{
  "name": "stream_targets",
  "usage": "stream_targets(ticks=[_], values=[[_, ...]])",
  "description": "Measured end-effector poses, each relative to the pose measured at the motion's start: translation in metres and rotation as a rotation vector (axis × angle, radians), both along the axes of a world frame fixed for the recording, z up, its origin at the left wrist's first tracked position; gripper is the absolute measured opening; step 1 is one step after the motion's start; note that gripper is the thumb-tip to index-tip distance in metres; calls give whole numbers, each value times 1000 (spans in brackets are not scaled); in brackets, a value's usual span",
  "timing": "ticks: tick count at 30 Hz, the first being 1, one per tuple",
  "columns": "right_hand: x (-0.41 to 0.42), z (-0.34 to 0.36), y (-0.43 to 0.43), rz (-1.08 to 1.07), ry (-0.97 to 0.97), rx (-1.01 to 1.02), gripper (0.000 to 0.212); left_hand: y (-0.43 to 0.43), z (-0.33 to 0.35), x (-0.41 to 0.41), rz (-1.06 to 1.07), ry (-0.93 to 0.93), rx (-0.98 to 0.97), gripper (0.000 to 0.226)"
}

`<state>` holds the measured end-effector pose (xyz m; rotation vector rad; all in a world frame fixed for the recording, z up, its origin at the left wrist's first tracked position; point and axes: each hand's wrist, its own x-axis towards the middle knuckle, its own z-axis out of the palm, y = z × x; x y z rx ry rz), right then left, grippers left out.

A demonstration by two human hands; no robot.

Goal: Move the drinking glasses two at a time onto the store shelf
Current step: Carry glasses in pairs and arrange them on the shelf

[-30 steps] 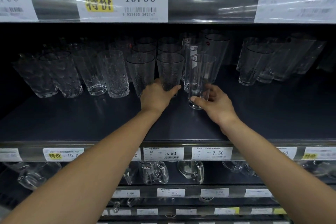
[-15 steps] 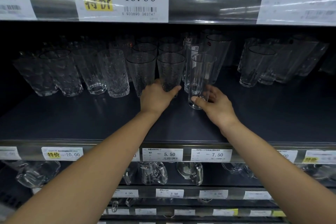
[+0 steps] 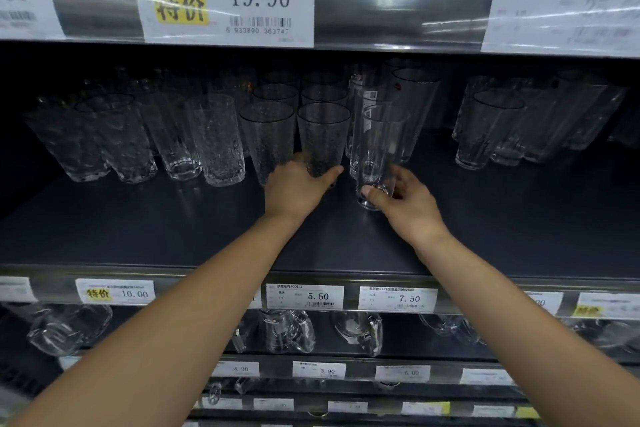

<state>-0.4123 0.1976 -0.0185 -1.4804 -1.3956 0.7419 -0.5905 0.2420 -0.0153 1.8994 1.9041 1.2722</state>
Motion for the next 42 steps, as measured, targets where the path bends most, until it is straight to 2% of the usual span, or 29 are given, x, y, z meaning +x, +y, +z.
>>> stream_targets(ticks=[5, 9, 13, 17, 19, 22, 25, 28, 35, 42], values=[[-1, 1, -1, 1, 8, -3, 55, -1, 1, -1, -5, -23, -20, 59], [1, 1, -2, 0, 35, -37, 56, -7, 2, -5, -88, -111, -76, 50], [4, 11, -13, -30, 146, -103, 62, -22, 2, -13, -149, -7, -172, 33], [12, 21, -34, -90, 217, -168, 70, -50, 17, -21, -200, -35, -287, 28], [17, 30, -51, -120, 256, -156, 58, -66, 24, -21, -225, -63, -308, 21], [26, 46, -81, -173, 342, -77, 29, -90, 32, -10, -335, -228, -349, 10], [39, 57, -114, -230, 386, -20, 11, -112, 43, 14, -504, -414, -414, 10], [59, 61, -145, -290, 346, 20, 9, -129, 53, 44, -638, -484, -437, 15], [140, 61, -187, -395, 307, 51, 8, -146, 58, 134, -780, -511, -467, 14], [256, 60, -175, -410, 292, 80, 10, -136, 68, 245, -742, -500, -422, 12]])
